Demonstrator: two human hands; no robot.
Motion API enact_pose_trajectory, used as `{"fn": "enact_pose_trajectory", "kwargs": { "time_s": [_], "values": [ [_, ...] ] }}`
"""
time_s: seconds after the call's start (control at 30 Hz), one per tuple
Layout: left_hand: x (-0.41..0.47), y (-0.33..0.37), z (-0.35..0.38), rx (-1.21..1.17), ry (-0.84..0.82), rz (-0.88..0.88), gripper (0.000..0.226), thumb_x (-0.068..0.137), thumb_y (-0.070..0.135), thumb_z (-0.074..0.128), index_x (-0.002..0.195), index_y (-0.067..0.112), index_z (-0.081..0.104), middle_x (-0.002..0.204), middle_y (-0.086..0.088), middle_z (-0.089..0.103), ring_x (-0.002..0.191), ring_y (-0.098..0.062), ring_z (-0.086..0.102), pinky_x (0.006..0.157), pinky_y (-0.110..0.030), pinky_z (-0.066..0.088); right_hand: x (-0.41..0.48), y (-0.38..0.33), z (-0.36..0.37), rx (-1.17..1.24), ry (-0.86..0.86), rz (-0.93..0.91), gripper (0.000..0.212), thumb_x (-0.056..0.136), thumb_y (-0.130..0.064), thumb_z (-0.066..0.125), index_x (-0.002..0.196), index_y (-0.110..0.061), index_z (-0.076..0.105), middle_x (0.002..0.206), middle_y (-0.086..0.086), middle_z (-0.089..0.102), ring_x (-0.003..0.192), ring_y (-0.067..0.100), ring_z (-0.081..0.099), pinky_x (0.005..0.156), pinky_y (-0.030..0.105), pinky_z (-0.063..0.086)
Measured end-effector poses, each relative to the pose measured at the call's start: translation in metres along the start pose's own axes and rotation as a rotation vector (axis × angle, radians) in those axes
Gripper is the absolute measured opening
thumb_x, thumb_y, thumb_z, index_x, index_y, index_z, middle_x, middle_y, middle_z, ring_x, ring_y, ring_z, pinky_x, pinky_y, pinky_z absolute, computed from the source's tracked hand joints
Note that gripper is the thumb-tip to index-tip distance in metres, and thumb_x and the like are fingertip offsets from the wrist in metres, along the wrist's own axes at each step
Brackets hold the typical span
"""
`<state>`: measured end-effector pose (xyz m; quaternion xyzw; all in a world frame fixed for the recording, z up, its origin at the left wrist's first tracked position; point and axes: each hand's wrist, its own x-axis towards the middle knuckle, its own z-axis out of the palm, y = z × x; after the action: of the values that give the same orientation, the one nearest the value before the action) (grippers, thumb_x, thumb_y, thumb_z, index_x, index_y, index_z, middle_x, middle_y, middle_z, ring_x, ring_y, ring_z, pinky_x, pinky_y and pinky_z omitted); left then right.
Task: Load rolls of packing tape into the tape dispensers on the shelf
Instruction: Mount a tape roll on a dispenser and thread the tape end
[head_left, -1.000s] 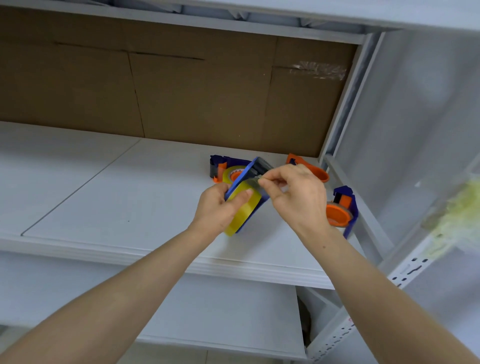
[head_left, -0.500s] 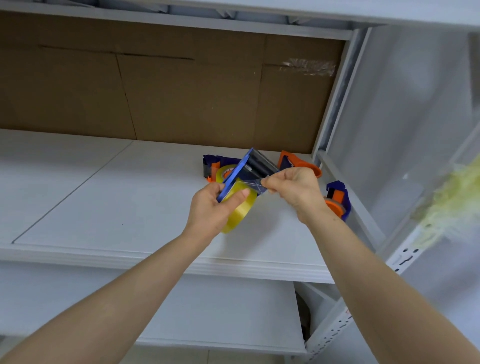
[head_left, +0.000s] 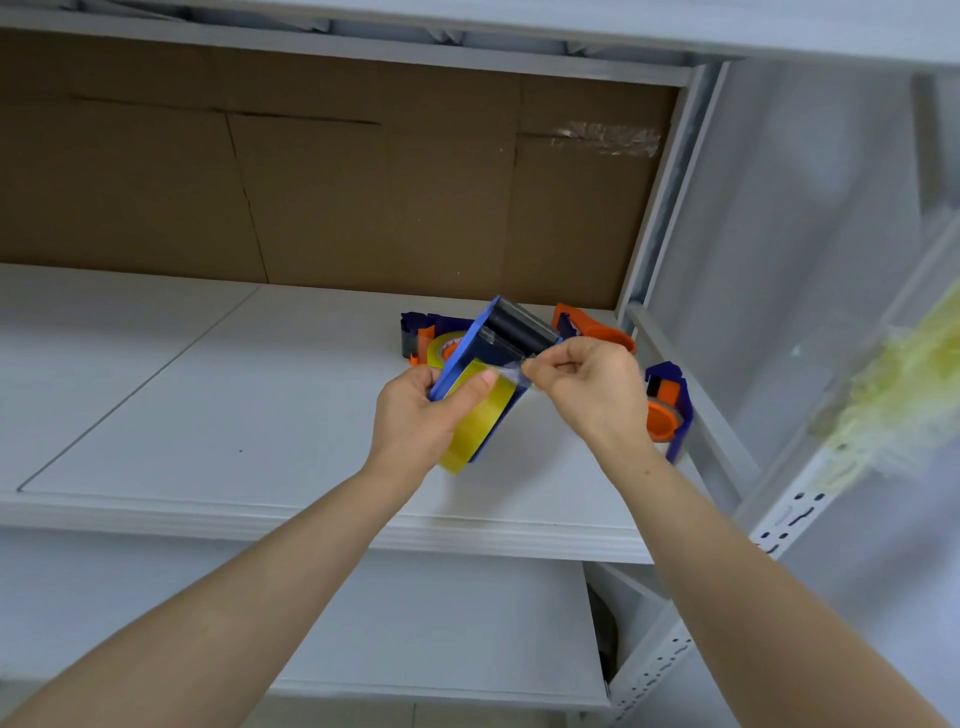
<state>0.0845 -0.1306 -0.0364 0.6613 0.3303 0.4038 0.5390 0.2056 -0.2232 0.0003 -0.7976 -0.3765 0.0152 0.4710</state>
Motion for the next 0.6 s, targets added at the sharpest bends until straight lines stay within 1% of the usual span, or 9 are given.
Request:
{"fn": "enact_pose_trajectory", "kwargs": {
  "time_s": [0.1,0.17,0.23,0.3,0.33,0.4,0.5,0.57,0.6],
  "values": [
    [0.0,0.0,0.0,0.019,-0.006,0.02,0.041,0.072,0.041,0.075,0.073,0.005,0.056,0.072,-0.014,0.053,0.067,-0.022,0.049,0.064,-0.035,0.043,-0.002,-0.003,-0.004,-0.06,0.031,-0.035,0.008,0.08,-0.029,0.067,0.072,-0.027,0.067,0.068,-0.012,0.065,0.076,0.012,0.064,0.071,0.039,0.056],
    [0.0,0.003,-0.001,0.01,-0.011,0.034,0.052,0.07,0.045,0.076,0.079,-0.004,0.058,0.075,-0.018,0.056,0.068,-0.024,0.051,0.064,-0.037,0.044,-0.002,-0.005,-0.005,-0.056,0.039,-0.046,0.007,0.081,-0.028,0.066,0.075,-0.026,0.067,0.068,-0.013,0.064,0.075,0.01,0.063,0.071,0.038,0.056],
    [0.0,0.007,-0.001,0.02,-0.008,0.058,0.06,0.068,0.047,0.076,0.082,-0.008,0.057,0.075,-0.021,0.057,0.067,-0.026,0.051,0.063,-0.037,0.044,0.0,-0.006,-0.006,-0.04,0.062,-0.046,0.008,0.083,-0.029,0.065,0.076,-0.026,0.065,0.067,-0.014,0.062,0.072,0.008,0.061,0.069,0.036,0.055],
    [-0.002,0.009,-0.002,0.054,-0.013,0.082,0.067,0.062,0.054,0.075,0.081,-0.008,0.058,0.073,-0.023,0.058,0.066,-0.034,0.053,0.063,-0.041,0.049,0.004,-0.008,-0.009,-0.034,0.097,-0.055,0.008,0.084,-0.03,0.064,0.078,-0.025,0.064,0.068,-0.013,0.062,0.07,0.008,0.06,0.068,0.038,0.055],
    [-0.003,0.009,-0.002,0.065,-0.018,0.083,0.07,0.058,0.058,0.073,0.081,-0.006,0.06,0.076,-0.026,0.061,0.068,-0.038,0.056,0.065,-0.046,0.052,0.007,-0.009,-0.011,-0.042,0.101,-0.069,0.008,0.084,-0.031,0.063,0.08,-0.024,0.064,0.069,-0.013,0.063,0.071,0.009,0.061,0.069,0.039,0.055],
    [-0.005,0.009,-0.003,0.067,-0.012,0.08,0.07,0.055,0.061,0.071,0.08,-0.004,0.062,0.082,-0.027,0.064,0.071,-0.038,0.06,0.068,-0.052,0.053,0.01,-0.009,-0.012,-0.083,0.072,-0.113,0.01,0.085,-0.031,0.062,0.085,-0.022,0.065,0.073,-0.01,0.063,0.072,0.01,0.059,0.068,0.04,0.055],
    [-0.004,0.01,-0.005,0.085,-0.02,0.066,0.076,0.051,0.065,0.069,0.077,-0.005,0.059,0.075,-0.025,0.062,0.068,-0.038,0.058,0.067,-0.052,0.052,0.009,-0.008,-0.01,-0.175,0.055,-0.208,0.015,0.088,-0.03,0.058,0.092,-0.016,0.064,0.076,-0.009,0.059,0.07,0.008,0.053,0.06,0.029,0.048],
    [-0.003,0.012,-0.005,0.098,-0.04,0.074,0.077,0.051,0.066,0.068,0.075,-0.006,0.058,0.07,-0.025,0.058,0.063,-0.031,0.054,0.064,-0.051,0.051,0.009,-0.008,-0.008,-0.21,0.079,-0.243,0.016,0.09,-0.03,0.056,0.093,-0.016,0.062,0.078,-0.009,0.056,0.07,0.008,0.051,0.055,0.021,0.04],
    [-0.003,0.013,-0.004,0.11,-0.052,0.08,0.076,0.053,0.065,0.068,0.074,-0.007,0.057,0.071,-0.027,0.057,0.063,-0.029,0.053,0.063,-0.051,0.051,0.01,-0.009,-0.007,-0.218,0.102,-0.257,0.015,0.09,-0.031,0.055,0.093,-0.017,0.061,0.079,-0.008,0.057,0.071,0.008,0.051,0.055,0.021,0.039]
  ]
}}
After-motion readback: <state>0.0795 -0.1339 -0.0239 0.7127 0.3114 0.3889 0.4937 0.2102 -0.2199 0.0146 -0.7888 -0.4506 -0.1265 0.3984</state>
